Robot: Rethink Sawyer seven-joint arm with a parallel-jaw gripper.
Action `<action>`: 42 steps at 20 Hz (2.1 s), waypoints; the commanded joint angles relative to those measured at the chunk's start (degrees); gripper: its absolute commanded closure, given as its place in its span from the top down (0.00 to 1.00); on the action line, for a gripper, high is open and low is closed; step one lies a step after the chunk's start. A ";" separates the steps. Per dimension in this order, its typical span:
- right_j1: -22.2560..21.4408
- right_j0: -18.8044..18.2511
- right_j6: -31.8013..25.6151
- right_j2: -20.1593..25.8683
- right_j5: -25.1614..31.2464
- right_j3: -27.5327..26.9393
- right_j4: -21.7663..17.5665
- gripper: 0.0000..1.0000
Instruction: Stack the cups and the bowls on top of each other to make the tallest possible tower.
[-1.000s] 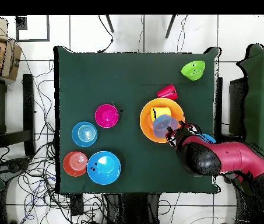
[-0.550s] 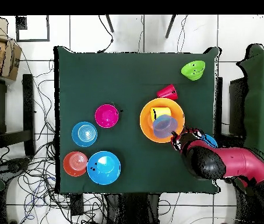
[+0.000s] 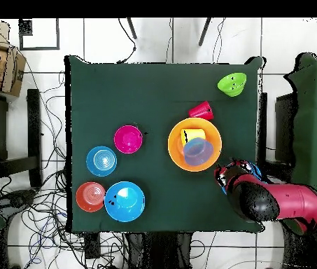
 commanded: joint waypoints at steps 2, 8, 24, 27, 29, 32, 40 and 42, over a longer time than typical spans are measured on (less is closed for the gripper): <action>1.18 -0.97 -14.97 0.49 8.15 -2.50 -6.12 1.00; 2.70 -1.55 -14.97 -0.06 7.90 -3.16 -8.68 1.00; 2.89 6.16 -5.79 -4.33 4.60 -1.12 -17.72 1.00; 3.17 7.48 -4.70 -5.04 3.73 -0.89 -19.20 1.00; 3.41 8.53 -3.89 -5.77 3.08 -0.89 -20.25 1.00; 3.82 9.24 -3.05 -6.48 2.14 -0.96 -20.73 1.00; 4.76 7.00 -3.86 -5.35 1.77 -0.82 -17.69 1.00; 5.01 6.24 -4.06 -4.79 1.66 -0.66 -16.92 1.00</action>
